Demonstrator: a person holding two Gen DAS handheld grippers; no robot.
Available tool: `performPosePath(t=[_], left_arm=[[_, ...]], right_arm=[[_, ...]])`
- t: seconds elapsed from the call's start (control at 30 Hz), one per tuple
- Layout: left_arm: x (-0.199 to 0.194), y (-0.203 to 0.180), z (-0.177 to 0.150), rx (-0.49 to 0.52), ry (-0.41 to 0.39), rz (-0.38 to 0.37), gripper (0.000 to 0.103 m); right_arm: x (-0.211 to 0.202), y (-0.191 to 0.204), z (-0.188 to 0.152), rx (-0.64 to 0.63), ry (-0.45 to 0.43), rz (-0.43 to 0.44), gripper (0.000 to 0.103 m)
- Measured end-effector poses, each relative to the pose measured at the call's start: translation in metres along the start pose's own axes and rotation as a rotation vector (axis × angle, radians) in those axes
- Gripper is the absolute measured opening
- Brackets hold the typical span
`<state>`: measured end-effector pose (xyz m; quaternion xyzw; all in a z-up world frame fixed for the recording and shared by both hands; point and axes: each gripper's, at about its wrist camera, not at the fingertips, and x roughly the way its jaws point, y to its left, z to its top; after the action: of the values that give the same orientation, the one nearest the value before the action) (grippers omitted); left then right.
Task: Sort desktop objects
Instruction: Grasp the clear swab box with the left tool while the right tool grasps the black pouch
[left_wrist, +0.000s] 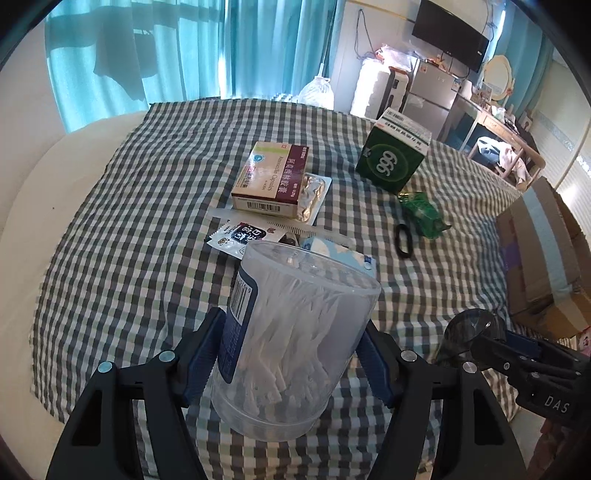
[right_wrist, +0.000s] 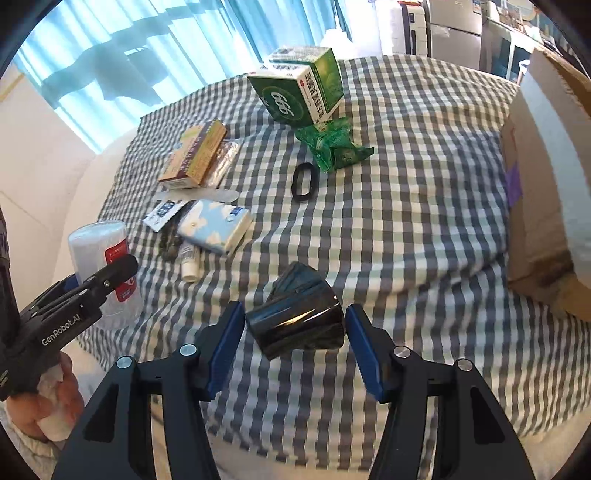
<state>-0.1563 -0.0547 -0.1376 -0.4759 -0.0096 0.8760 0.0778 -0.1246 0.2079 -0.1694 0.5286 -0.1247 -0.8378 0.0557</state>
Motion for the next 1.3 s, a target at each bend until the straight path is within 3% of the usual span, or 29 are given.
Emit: performPosePath(t=[0.7,1.0,1.3], left_arm=[[-0.092,-0.061,0.007,0.074,-0.123,-0.053,0.071],[-0.117,-0.108,0.024,0.138,-0.161,-0.113,0.071],[-0.129,-0.183,0.047,0.240,-0.208,-0.213,0.067]], right_arm=[[-0.129,0.006,-0.012,-0.010,-0.213,0.047,0.057],[-0.173,-0.010,-0.008,-0.010,-0.289,0.050,0.057],[-0.214,-0.049,0.007,0.016,-0.370,-0.007,0.057]])
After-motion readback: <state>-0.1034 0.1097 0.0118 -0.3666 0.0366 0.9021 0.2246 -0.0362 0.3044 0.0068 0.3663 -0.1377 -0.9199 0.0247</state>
